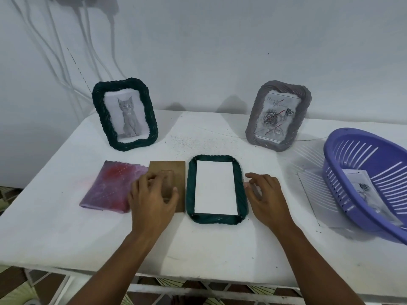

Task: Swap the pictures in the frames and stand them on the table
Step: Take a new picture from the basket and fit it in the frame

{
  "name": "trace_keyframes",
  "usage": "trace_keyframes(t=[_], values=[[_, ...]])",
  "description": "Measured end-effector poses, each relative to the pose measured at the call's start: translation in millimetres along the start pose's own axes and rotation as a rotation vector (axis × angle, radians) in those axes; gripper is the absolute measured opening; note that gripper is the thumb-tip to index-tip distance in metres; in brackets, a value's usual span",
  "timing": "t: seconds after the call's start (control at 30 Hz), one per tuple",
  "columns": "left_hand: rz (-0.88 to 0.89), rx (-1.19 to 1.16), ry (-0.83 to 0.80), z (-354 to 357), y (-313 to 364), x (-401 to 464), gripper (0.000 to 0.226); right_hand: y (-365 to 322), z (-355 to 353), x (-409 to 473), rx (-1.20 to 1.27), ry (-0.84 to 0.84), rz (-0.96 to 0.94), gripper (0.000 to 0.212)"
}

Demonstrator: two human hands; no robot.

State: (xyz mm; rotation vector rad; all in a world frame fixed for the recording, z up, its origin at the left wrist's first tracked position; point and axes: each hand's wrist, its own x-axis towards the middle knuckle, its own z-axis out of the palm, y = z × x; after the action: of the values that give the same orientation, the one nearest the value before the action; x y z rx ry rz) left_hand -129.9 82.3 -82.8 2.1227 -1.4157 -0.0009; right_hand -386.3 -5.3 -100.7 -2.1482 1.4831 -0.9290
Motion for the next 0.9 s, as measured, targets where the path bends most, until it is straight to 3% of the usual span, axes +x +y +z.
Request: trace_keyframes(t=[0.13,0.27,0.67,0.9], values=[[-0.150,0.106,0.016,-1,-6,-15,0.068,-2,1,-1,-0.041,0.021,-0.065,0.025],[-0.208,0.126,0.031,6,-3,-28,0.081,0,3,0,-0.044,0.013,-0.063,0.027],[-0.266,0.089,0.101,19,4,-32,0.077,3,4,0,-0.027,0.030,-0.070,0.026],[-0.280,0.023,0.138,19,7,-33,0.059,2,4,0,-0.007,0.040,-0.073,0.023]])
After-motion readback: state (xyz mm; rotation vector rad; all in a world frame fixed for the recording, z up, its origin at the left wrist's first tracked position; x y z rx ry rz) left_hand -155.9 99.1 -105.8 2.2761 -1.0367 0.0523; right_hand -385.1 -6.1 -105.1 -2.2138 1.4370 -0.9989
